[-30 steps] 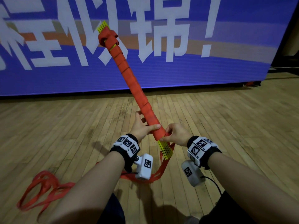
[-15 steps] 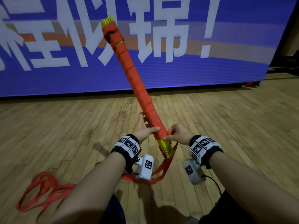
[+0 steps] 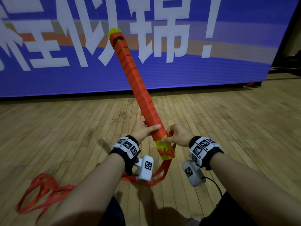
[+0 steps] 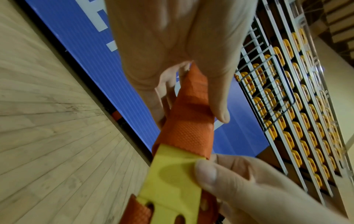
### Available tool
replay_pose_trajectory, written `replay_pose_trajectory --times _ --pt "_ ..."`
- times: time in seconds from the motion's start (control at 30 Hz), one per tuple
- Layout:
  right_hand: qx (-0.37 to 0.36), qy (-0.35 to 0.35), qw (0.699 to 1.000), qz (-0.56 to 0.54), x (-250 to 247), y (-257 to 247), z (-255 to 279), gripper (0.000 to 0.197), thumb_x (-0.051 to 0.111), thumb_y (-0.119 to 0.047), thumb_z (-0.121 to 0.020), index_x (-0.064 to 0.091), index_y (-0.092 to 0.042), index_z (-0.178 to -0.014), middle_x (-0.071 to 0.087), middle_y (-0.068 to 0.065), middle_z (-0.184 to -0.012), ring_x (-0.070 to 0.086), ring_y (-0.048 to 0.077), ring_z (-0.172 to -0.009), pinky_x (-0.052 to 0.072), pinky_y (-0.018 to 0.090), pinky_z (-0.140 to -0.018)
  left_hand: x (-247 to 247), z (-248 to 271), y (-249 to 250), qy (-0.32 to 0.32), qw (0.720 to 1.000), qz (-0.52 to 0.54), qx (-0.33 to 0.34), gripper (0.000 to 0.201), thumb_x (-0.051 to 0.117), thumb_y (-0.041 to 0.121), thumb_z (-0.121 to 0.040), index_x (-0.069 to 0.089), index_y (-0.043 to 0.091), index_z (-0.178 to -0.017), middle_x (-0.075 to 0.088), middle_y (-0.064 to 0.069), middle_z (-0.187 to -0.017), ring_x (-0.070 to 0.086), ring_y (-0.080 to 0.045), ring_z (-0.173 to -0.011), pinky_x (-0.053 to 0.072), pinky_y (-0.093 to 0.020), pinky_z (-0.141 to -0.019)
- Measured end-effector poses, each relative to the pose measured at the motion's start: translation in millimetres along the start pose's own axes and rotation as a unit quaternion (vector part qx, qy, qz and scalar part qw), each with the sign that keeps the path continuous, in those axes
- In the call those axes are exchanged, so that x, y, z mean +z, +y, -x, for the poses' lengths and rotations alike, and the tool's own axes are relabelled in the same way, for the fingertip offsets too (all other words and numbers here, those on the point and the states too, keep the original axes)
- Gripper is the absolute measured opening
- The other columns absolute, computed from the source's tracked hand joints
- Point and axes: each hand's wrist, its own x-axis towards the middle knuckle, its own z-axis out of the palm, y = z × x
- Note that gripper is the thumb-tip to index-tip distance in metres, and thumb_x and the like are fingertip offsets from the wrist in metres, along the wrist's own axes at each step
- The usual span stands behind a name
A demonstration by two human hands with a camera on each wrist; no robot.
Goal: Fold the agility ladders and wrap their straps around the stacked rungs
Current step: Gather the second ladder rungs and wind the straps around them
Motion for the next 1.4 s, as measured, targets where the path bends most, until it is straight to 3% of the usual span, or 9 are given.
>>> replay_pose_trajectory --times 0.1,0.23,0.37,0.43,0.6,0.77,1.03,1.2,1.4 --pt "-0.001 -0.003 0.999 -0.035 -5 1 3 0.025 0.079 -0.033 -0.074 0.061 -0.016 -0.076 0.064 0.002 -0.081 0.063 0.022 -0.085 0.052 0.043 -0.086 -2 1 0 -0.020 1.000 0.008 -0.009 0.081 0.072 -0.004 -0.077 0.025 0.017 -0.139 0.055 -0.014 -0.126 0.061 -0.021 -0.106 0.056 -0.028 -0.073" --pt "-0.008 -0.011 0.999 -0.047 -5 -1 5 0.021 0.078 -0.031 -0.076 0.059 -0.023 -0.073 0.064 0.001 -0.083 0.063 0.021 -0.086 0.052 0.041 -0.087 1 1 -3 0.004 1.000 -0.001 -0.002 0.061 0.074 -0.001 -0.077 0.038 0.016 -0.125 0.051 -0.008 -0.126 0.058 -0.024 -0.110 0.054 -0.041 -0.085" --pt "-0.005 -0.006 0.999 -0.050 -5 0 4 0.021 0.079 -0.031 -0.075 0.061 -0.021 -0.072 0.064 0.002 -0.080 0.063 0.018 -0.079 0.055 0.040 -0.082 1 2 -1 0.013 1.000 -0.014 0.025 0.064 0.075 0.001 -0.076 0.036 0.019 -0.124 0.051 0.005 -0.112 0.060 -0.014 -0.096 0.056 -0.036 -0.075" --pt "0.003 -0.008 1.000 -0.030 -3 1 2 0.021 0.079 -0.032 -0.075 0.062 -0.021 -0.069 0.065 0.002 -0.076 0.061 0.014 -0.071 0.055 0.041 -0.081 1 3 -2 0.019 0.999 -0.036 0.036 0.067 0.077 0.002 -0.074 0.035 0.020 -0.123 0.050 0.008 -0.109 0.058 -0.010 -0.093 0.056 -0.037 -0.077" --pt "0.012 0.002 1.000 -0.006 4 3 1 0.020 0.077 -0.034 -0.076 0.064 -0.021 -0.067 0.069 0.004 -0.081 0.064 0.017 -0.079 0.053 0.041 -0.084 3 3 -3 0.036 0.995 -0.081 0.049 0.070 0.082 0.006 -0.070 0.036 0.021 -0.120 0.055 -0.002 -0.110 0.060 -0.013 -0.093 0.057 -0.042 -0.081" --pt "0.003 0.011 0.999 -0.041 -1 8 -1 0.019 0.075 -0.021 -0.080 0.063 -0.020 -0.065 0.065 0.000 -0.076 0.062 0.015 -0.077 0.053 0.035 -0.081 0 5 3 -0.024 0.999 -0.019 0.015 0.062 0.070 -0.008 -0.078 0.033 0.016 -0.122 0.057 -0.012 -0.115 0.064 -0.016 -0.093 0.058 -0.030 -0.065" --pt "-0.024 0.013 0.998 -0.059 -5 12 -1 0.021 0.074 -0.015 -0.081 0.062 -0.021 -0.064 0.061 -0.006 -0.069 0.056 0.004 -0.065 0.048 0.018 -0.066 -5 7 3 -0.081 0.996 0.022 -0.008 0.067 0.063 -0.014 -0.080 0.027 0.017 -0.128 0.054 -0.012 -0.118 0.063 -0.020 -0.099 0.059 -0.033 -0.071" --pt "-0.024 0.002 0.998 -0.059 -3 13 -1 0.022 0.073 -0.014 -0.081 0.061 -0.022 -0.065 0.061 -0.006 -0.070 0.057 0.005 -0.066 0.051 0.023 -0.071 -5 7 4 -0.082 0.997 0.006 -0.008 0.068 0.065 -0.013 -0.079 0.026 0.018 -0.125 0.052 -0.015 -0.121 0.060 -0.023 -0.104 0.059 -0.035 -0.073" --pt "-0.028 -0.001 0.996 -0.089 -7 13 -1 0.020 0.070 -0.009 -0.083 0.063 -0.020 -0.068 0.064 -0.001 -0.073 0.059 0.011 -0.069 0.050 0.020 -0.068 -5 7 5 -0.079 0.997 -0.013 0.014 0.067 0.069 -0.006 -0.079 0.026 0.019 -0.125 0.051 0.000 -0.119 0.058 -0.012 -0.103 0.056 -0.036 -0.082"
